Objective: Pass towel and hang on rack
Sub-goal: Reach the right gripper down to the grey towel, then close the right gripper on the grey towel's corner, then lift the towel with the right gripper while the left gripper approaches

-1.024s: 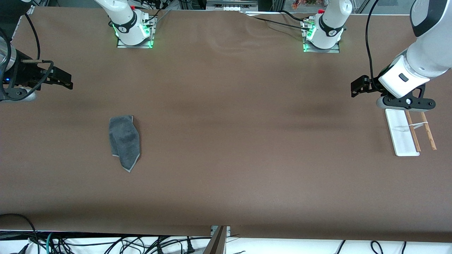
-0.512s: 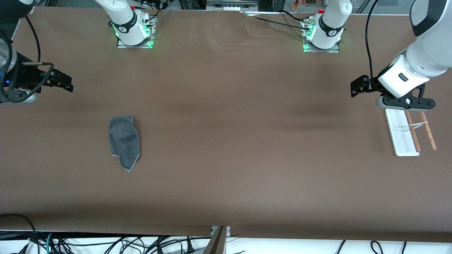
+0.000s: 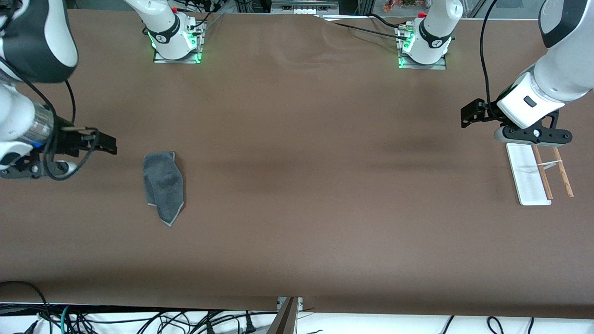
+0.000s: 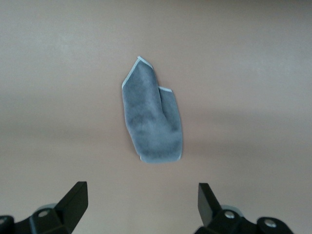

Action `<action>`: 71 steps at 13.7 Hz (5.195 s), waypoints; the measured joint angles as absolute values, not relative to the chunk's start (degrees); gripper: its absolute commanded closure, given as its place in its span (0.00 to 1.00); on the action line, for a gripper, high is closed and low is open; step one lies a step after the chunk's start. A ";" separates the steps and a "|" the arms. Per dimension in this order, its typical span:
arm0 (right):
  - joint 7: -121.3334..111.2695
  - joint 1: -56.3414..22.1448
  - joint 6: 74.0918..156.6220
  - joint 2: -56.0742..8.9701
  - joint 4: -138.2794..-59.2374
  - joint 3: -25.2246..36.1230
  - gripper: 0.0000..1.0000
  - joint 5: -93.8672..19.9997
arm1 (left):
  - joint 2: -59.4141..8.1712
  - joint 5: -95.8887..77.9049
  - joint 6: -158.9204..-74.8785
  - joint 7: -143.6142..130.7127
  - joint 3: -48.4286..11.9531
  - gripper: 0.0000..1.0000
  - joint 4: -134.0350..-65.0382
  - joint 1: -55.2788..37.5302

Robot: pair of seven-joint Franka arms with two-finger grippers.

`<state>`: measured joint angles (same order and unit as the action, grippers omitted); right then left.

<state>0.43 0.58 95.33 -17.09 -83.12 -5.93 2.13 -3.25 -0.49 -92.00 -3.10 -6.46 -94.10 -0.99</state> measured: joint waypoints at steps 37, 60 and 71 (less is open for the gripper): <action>0.22 -1.59 129.77 -48.74 -82.22 -5.40 1.00 4.09 | -3.39 -0.49 -92.00 -3.10 -6.22 0.00 -94.00 -0.99; 20.00 -15.02 107.65 -37.69 -63.26 -25.87 1.00 4.01 | -6.87 -11.08 -91.88 -2.40 -7.54 0.00 -94.03 -3.13; 18.90 -25.16 117.92 -37.83 -60.80 -26.48 1.00 4.41 | -19.24 -38.64 -98.83 32.62 -7.66 0.00 -94.01 -5.30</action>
